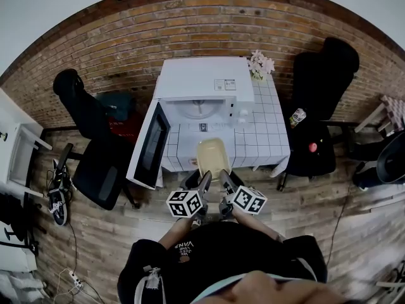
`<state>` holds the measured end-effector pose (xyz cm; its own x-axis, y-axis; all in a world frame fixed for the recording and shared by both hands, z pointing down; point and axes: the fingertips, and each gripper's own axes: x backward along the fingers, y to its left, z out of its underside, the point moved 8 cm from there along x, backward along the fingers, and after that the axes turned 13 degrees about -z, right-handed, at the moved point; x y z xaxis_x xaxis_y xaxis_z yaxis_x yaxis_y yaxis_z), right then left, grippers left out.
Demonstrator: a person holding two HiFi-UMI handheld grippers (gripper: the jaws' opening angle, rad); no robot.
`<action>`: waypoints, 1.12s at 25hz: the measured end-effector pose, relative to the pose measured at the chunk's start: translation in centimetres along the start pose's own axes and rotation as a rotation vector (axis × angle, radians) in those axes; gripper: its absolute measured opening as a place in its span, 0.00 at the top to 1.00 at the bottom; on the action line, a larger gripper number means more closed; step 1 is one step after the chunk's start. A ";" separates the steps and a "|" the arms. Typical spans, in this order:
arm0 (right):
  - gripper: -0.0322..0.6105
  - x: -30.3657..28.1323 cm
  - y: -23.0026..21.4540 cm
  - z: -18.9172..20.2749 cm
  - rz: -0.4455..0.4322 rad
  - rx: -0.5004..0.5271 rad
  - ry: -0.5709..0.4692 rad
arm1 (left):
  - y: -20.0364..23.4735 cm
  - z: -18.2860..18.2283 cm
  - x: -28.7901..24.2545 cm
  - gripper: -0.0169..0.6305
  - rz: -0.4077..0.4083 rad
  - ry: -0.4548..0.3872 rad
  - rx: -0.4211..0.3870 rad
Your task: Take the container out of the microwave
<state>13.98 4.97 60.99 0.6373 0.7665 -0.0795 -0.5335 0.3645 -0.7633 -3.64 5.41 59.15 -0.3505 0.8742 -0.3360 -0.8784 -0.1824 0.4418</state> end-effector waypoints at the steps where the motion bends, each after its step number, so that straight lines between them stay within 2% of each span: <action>1: 0.69 -0.1 0.1 0.2 0.003 -0.002 -0.004 | 0.2 -0.1 0.1 0.69 0.004 0.004 -0.002; 16: 0.69 -2.0 2.3 2.2 0.076 0.008 -0.047 | 3.5 -1.5 0.4 0.69 0.070 0.046 -0.016; 28: 0.70 -3.2 2.9 3.2 0.100 0.005 -0.067 | 5.1 -2.2 0.3 0.69 0.101 0.059 -0.024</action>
<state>8.60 5.24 61.07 0.5425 0.8326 -0.1119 -0.5953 0.2870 -0.7505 -8.96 3.73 59.50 -0.4555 0.8230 -0.3394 -0.8449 -0.2796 0.4561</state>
